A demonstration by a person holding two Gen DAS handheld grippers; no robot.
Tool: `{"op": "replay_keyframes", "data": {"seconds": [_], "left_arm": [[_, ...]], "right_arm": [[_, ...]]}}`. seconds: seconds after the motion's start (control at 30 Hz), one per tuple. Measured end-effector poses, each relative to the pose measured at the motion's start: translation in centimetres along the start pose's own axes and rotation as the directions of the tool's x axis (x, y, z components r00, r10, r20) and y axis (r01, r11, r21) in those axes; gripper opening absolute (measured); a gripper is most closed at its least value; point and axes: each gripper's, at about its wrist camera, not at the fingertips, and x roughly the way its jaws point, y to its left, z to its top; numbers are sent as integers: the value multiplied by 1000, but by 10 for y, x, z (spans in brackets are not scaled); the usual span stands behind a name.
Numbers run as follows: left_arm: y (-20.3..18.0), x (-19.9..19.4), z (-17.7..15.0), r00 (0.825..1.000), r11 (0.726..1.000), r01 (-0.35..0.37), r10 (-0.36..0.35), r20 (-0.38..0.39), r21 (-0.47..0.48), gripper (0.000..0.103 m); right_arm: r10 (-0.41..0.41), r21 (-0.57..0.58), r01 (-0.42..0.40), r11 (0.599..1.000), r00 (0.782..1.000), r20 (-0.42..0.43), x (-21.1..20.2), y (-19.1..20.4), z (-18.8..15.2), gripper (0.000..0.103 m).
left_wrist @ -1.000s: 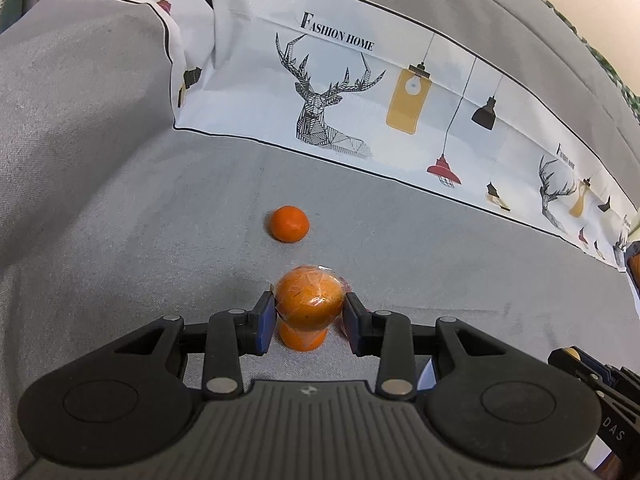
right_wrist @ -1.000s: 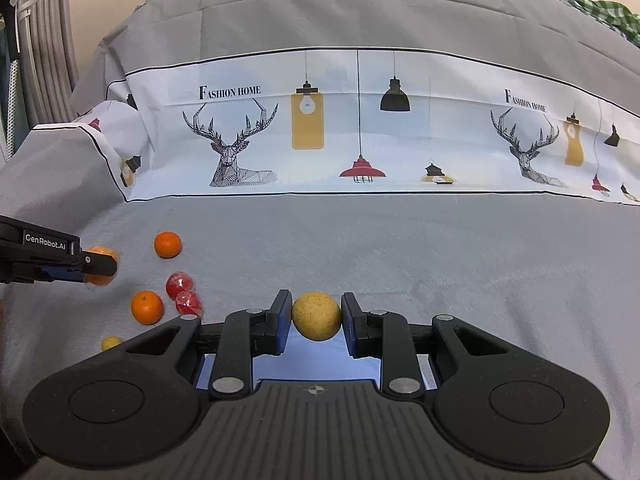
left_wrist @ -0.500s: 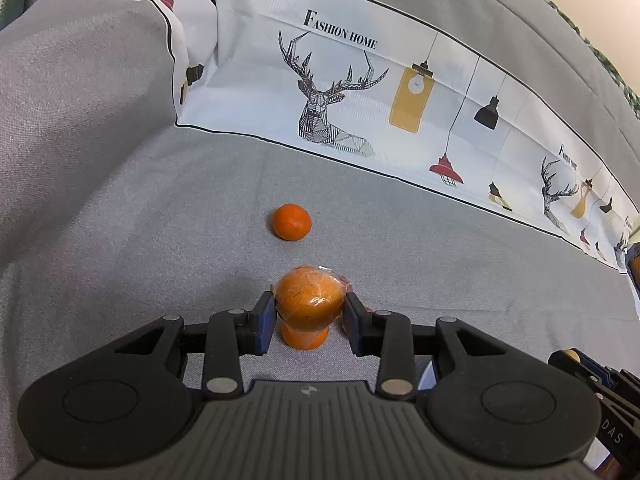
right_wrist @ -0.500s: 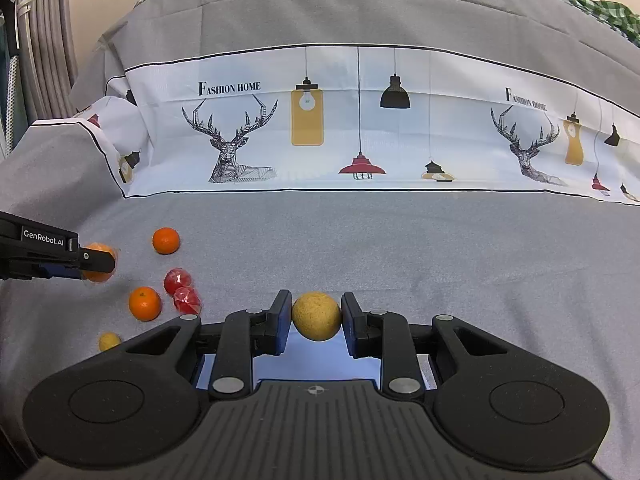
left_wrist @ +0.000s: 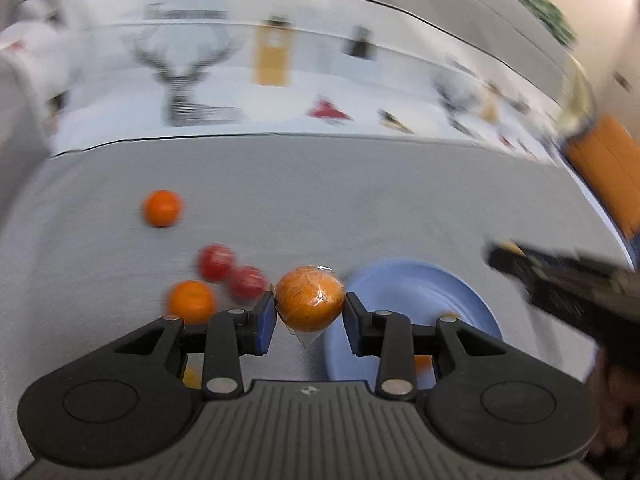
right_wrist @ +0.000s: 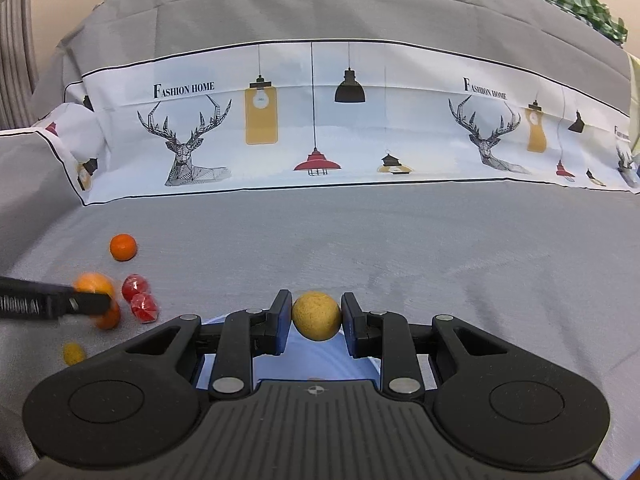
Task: Organize fruits
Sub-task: 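Carry both held fruits over the blue plate, then open both grippers to release the wrapped mandarin and yellow fruit onto the plate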
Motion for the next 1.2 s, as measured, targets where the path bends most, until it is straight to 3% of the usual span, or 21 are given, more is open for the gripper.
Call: {"op": "replay_keyframes", "data": {"seconds": [0.2,0.33,0.9,1.2], "left_arm": [[-39,9,-20,993,975,113,-104,-55,191,40],[-52,15,-29,991,957,127,-108,-85,262,40],[-50,15,-26,988,953,142,-121,-95,267,42],[-48,14,-25,991,959,127,-110,-79,254,42]], "right_arm": [[1,-12,-1,1000,1000,-12,2,1,-1,28],[6,-17,-6,1000,1000,-28,5,3,-2,28],[22,-47,-27,999,994,-106,15,9,-10,28],[17,-42,-22,999,994,-112,16,8,-10,34]]}}
